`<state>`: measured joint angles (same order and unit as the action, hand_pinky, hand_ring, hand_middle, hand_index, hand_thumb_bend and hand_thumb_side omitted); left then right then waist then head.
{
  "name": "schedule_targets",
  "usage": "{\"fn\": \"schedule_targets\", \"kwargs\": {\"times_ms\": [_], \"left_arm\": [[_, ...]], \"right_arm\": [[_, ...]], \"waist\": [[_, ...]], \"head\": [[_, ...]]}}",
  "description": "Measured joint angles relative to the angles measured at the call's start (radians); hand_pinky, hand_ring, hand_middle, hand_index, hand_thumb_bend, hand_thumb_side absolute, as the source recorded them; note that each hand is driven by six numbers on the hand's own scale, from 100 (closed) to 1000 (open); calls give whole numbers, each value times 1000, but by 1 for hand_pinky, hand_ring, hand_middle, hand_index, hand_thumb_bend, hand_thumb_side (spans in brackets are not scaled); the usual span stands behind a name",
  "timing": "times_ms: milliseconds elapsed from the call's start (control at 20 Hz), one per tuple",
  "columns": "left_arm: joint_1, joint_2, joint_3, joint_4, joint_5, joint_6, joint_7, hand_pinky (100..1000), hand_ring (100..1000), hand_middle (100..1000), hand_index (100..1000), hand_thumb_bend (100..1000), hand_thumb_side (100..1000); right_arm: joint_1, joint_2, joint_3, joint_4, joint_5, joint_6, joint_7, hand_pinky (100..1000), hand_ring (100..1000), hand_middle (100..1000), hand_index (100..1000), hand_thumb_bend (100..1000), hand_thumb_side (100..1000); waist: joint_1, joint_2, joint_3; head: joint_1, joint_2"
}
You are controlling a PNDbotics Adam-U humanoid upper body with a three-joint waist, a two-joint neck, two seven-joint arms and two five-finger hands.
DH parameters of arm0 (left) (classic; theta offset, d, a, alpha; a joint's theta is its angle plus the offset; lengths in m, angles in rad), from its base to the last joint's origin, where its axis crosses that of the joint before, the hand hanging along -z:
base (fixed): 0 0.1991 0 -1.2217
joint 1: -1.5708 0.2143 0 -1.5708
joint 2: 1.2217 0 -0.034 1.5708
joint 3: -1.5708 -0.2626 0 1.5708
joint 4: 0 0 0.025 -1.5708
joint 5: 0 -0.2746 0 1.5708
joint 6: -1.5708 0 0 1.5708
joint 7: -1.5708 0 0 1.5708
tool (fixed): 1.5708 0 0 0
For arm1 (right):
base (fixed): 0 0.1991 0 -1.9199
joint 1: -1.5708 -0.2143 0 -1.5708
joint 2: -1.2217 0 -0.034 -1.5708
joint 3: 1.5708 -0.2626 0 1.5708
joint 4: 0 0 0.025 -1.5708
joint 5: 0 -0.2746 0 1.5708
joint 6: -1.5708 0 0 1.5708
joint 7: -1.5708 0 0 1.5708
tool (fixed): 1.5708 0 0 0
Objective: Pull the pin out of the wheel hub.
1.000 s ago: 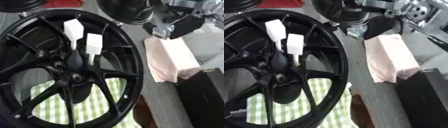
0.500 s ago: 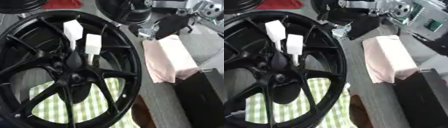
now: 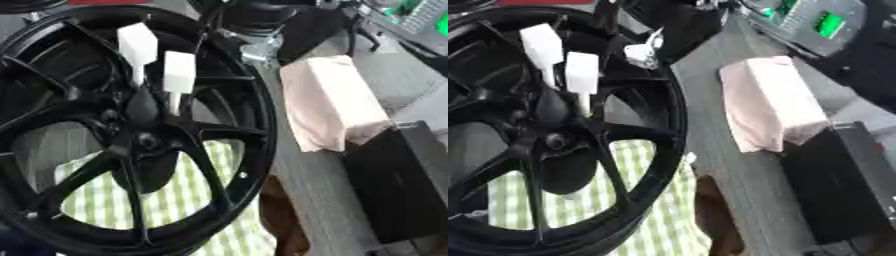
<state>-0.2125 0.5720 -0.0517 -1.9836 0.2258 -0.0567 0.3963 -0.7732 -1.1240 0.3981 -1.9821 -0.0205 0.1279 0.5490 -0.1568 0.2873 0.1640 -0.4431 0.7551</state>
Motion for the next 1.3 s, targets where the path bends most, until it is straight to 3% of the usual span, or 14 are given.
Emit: {"fn": "schedule_targets", "kwargs": {"times_ms": [150, 650, 900, 1300], "left_arm": [[-2, 0, 0, 0, 6, 3, -2, 860, 631, 606, 754, 418, 596], [-3, 0, 0, 0, 17, 7, -1, 860, 631, 606, 754, 418, 595], [-3, 0, 0, 0, 19, 9, 1, 860, 631, 605, 753, 419, 597], [-2, 0, 0, 0, 19, 12, 4, 860, 631, 605, 753, 418, 598]], "right_arm": [[-39, 34, 20, 19, -9, 24, 38, 956, 1000, 741, 880, 100, 507], [-107, 110, 46, 65, -53, 27, 143, 974, 1000, 761, 912, 100, 689], [-95, 156, 38, 65, -34, 42, 143, 987, 1000, 757, 908, 100, 603], [-61, 214, 9, 61, 43, 91, 103, 1000, 1000, 783, 914, 100, 595]], "waist": [[0, -6, -1], [0, -11, 3], [-4, -11, 0], [-8, -9, -1]], "head": [[-14, 1], [-30, 8], [-14, 8], [6, 9]]}}
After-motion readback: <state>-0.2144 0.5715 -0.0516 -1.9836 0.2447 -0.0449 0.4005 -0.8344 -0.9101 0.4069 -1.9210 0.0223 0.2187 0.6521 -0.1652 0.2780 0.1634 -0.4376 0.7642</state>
